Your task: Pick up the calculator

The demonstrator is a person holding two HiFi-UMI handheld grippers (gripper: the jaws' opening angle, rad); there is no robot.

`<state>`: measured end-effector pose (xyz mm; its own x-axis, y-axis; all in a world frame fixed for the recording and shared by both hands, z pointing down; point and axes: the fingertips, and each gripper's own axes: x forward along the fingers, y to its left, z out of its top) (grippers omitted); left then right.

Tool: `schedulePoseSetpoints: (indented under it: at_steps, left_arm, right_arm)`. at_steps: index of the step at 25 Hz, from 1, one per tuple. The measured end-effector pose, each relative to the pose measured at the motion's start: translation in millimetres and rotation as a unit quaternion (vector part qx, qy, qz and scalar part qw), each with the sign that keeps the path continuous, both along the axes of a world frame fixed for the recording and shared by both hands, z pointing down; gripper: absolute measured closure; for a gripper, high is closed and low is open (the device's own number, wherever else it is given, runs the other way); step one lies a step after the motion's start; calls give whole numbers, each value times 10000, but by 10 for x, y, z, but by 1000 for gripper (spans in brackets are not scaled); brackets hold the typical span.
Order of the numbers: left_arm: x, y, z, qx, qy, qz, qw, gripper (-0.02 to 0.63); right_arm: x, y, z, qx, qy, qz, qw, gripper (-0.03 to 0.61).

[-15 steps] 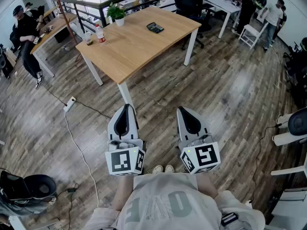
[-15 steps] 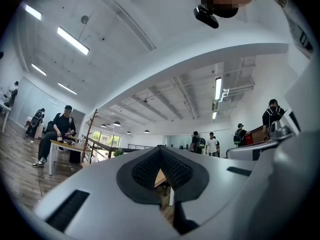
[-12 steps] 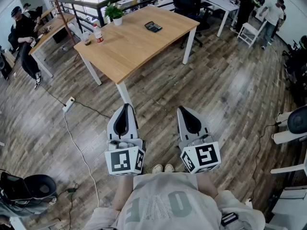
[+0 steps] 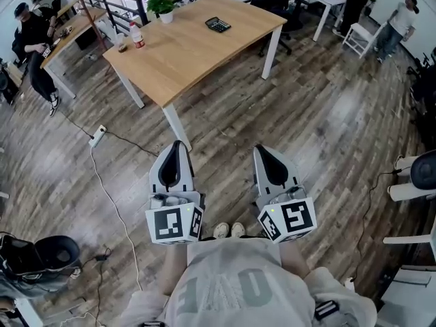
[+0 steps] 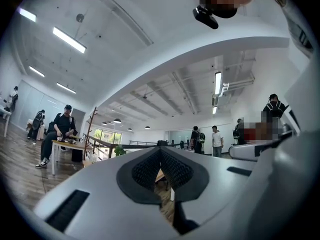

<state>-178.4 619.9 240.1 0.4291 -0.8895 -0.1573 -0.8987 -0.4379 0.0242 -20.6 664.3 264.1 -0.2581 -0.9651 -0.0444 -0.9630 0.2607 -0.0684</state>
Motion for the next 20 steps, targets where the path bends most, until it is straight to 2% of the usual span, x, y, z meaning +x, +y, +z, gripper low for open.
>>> schedulePoseSetpoints:
  at_steps: [6,13,15,18,20]
  left_arm:
    - [93,54,61,76,-255,-239,9994,604]
    - [147,-132,283,-6,-234,-523,9984,604]
    - [185,-303,319,-8,-213,-545,9983,604]
    - [307,-588,363,33,-222,-522,9984,604]
    - [381,-823,372,115,-215,-492,9985,604]
  right_arm:
    - [275,64,226,-169,-58,-23,9998,560]
    - [528,-1,646,-531,-75,-111,9985,560]
    - [629,-101,691,-541,91,-51,9985,560]
    - [874,-372,786,-568,588,330,9961,560]
    - [978,-626,820,-535,706,444,9951,560]
